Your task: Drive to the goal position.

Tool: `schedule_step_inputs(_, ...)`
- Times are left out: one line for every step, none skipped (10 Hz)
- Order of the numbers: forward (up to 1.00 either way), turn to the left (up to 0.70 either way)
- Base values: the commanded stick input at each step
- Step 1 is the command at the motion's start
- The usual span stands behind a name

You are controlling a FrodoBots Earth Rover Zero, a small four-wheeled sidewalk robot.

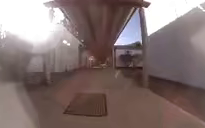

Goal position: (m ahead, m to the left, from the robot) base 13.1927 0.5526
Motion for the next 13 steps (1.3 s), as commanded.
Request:
schedule_step_inputs(0.70, 0.00)
schedule_step_inputs(0.70, 0.00)
schedule_step_inputs(0.70, 0.00)
schedule_step_inputs(0.70, 0.00)
schedule_step_inputs(0.70, 0.00)
schedule_step_inputs(0.70, 0.00)
schedule_step_inputs(0.70, 0.00)
schedule_step_inputs(0.70, 0.00)
schedule_step_inputs(0.70, 0.00)
schedule_step_inputs(0.70, 0.00)
schedule_step_inputs(0.70, 0.00)
schedule_step_inputs(0.70, 0.00)
schedule_step_inputs(0.70, 0.00)
